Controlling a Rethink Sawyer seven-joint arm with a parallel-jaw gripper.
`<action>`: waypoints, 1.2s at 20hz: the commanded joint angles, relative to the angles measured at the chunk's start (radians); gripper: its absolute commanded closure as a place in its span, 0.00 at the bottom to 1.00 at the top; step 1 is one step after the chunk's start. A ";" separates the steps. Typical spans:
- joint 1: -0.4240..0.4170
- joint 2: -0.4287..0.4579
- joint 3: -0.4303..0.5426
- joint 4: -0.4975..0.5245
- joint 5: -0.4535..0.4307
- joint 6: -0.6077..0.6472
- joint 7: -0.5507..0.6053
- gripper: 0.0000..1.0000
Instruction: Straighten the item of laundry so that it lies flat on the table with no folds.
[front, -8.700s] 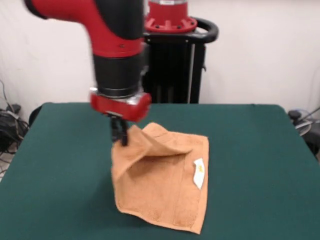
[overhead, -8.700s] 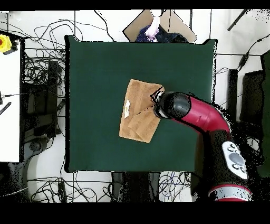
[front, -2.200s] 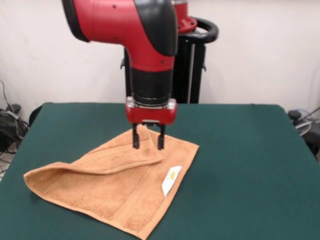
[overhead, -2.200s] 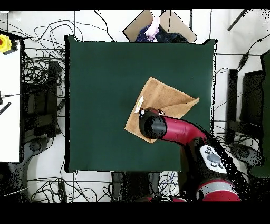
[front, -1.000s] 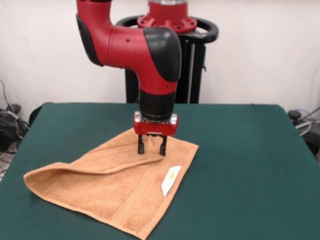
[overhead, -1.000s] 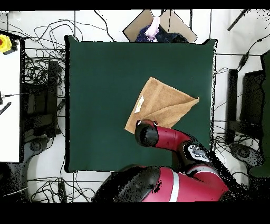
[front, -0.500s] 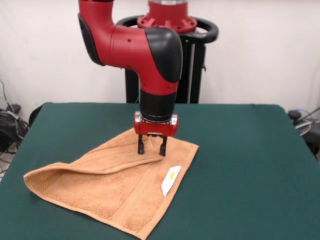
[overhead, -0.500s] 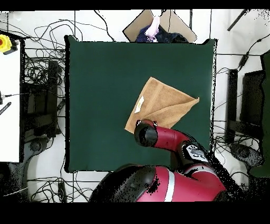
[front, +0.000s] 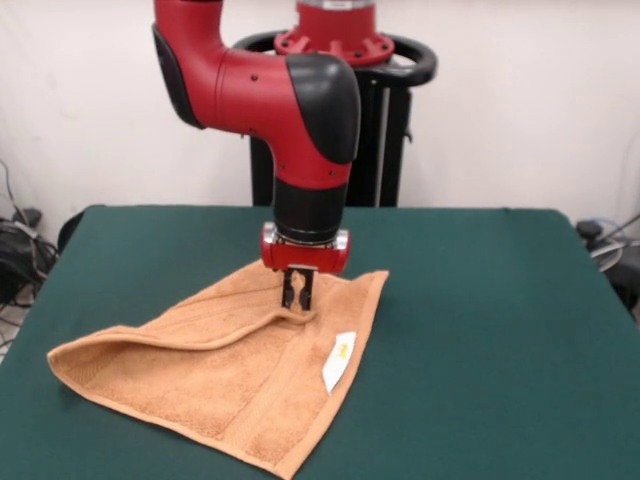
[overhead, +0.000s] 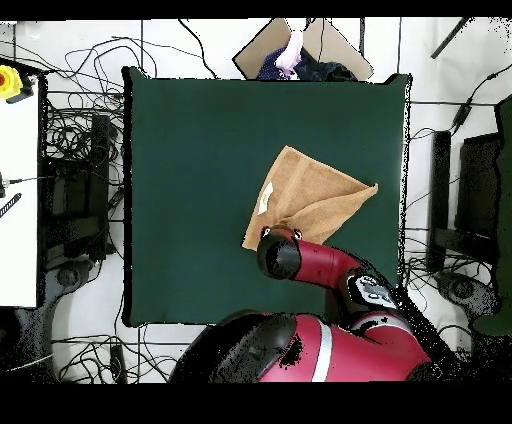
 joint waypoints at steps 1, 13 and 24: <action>-0.030 0.129 0.040 -0.033 0.057 -0.109 0.240 1.00; -0.123 0.089 0.107 0.011 0.042 -0.058 0.212 1.00; -0.217 0.027 0.133 0.091 -0.015 -0.034 0.161 1.00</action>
